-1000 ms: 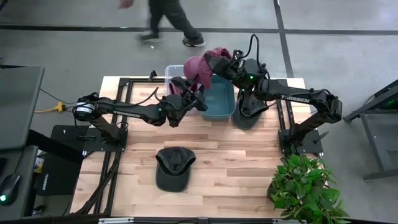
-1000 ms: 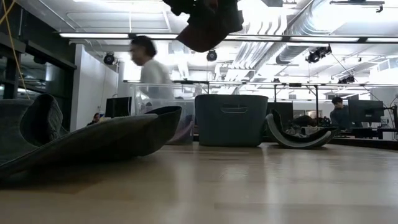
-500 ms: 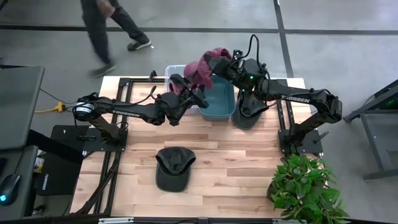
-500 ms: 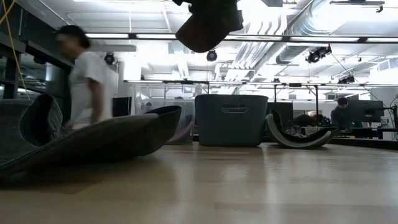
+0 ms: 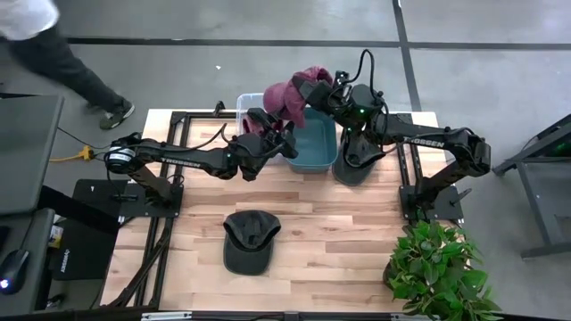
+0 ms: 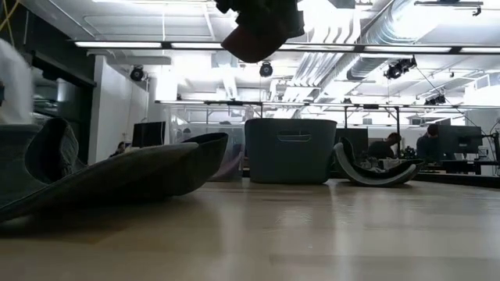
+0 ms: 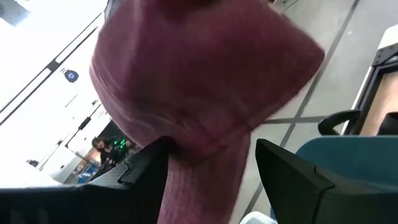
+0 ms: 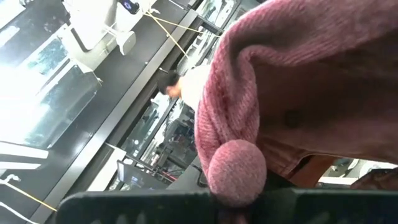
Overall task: Pick & Place hat
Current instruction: Put the red cap into the transparent bin
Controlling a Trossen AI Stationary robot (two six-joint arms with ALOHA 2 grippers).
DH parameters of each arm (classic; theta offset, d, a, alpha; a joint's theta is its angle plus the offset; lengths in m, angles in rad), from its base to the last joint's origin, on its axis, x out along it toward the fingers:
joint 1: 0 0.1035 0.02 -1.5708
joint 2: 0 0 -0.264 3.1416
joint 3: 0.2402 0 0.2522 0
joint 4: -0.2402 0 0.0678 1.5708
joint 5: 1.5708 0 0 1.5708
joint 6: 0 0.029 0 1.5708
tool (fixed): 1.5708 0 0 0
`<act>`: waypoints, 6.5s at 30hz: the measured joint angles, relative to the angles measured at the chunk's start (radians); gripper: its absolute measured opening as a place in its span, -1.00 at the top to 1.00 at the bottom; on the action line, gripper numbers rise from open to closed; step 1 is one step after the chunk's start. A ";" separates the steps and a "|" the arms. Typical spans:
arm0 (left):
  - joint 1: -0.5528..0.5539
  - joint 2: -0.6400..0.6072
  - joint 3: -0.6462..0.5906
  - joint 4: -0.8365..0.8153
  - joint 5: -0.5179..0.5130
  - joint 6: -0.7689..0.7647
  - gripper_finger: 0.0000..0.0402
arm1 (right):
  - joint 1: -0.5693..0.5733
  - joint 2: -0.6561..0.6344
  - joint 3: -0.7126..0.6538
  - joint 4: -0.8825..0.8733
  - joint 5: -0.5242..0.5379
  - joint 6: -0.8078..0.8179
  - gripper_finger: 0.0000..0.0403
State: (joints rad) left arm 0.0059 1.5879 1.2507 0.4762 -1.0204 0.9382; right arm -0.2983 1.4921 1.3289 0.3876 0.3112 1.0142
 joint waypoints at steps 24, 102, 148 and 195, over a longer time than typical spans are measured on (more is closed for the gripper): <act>0.000 0.000 0.000 0.108 0.089 -0.004 -0.11 | 0.013 0.000 0.000 0.030 -0.013 0.007 1.00; -0.006 -0.016 0.062 0.144 -0.277 -0.026 1.00 | -0.075 -0.045 0.000 -0.304 -0.605 -0.212 -0.26; 0.281 -0.356 0.145 -0.890 0.209 -1.422 1.00 | -0.135 -0.058 -0.001 -0.784 -0.714 -0.569 -0.27; 0.954 -0.013 0.145 -1.367 1.588 -1.698 1.00 | -0.244 -0.204 -0.001 -0.816 -0.747 -0.633 -0.27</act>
State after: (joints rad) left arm 0.9597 1.5745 1.3956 -0.8906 0.5679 -0.7598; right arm -0.5426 1.2884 1.3281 -0.4286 -0.4362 0.3812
